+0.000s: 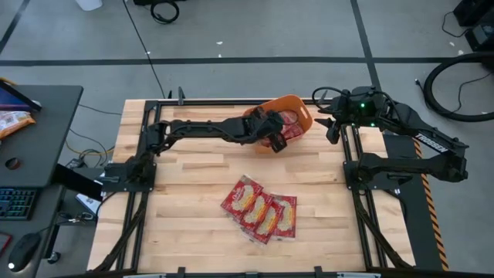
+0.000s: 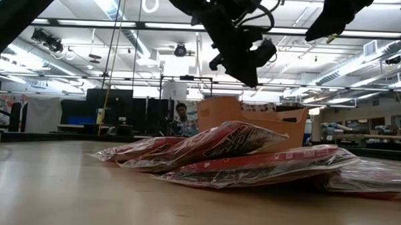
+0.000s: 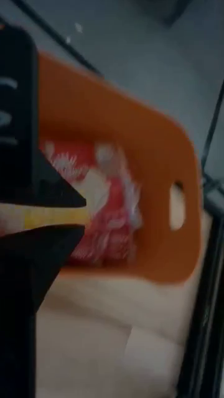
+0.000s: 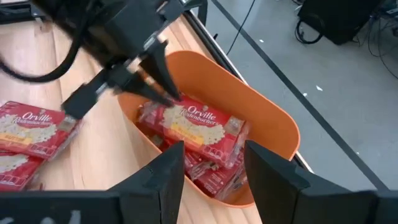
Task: Sort popcorn bags into baskets
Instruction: Put the red popcorn bag into the orange bin
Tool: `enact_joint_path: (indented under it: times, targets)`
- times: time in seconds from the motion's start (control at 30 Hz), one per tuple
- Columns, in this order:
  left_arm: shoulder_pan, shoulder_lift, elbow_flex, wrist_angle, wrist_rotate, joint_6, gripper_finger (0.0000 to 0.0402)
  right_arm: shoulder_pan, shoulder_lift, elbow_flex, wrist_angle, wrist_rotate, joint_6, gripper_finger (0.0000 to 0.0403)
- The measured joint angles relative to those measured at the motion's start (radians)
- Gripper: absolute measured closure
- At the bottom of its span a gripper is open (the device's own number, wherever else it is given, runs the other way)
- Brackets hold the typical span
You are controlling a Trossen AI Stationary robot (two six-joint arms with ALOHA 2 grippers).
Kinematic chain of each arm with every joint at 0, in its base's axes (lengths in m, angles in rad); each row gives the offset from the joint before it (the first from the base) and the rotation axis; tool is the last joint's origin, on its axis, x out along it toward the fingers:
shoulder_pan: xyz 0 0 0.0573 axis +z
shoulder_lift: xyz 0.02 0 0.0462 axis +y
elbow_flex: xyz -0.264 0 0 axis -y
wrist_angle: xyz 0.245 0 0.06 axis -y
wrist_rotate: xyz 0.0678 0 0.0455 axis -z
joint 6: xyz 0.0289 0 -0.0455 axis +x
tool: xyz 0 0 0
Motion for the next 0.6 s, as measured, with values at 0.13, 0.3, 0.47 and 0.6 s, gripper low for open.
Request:
enact_joint_path:
  times: [0.13,0.3,0.47,0.6]
  targets:
    - [-0.028,0.004,0.042,-0.005,0.114,-0.022,0.0306,0.0,0.0,0.0,0.001,0.0,0.0,0.0233]
    - [-0.075,0.001,0.101,-0.072,0.338,-0.137,0.0294,0.0,0.0,0.0,0.001,-0.012,0.0,0.0233]
    - [-0.15,0.001,0.098,-0.214,0.506,-0.281,0.0293,0.0,0.002,0.0,0.001,-0.037,-0.005,0.0233]
    - [-0.228,0.001,0.062,-0.33,0.506,-0.466,0.0292,0.0,0.002,0.0,0.002,-0.046,-0.008,0.0233]
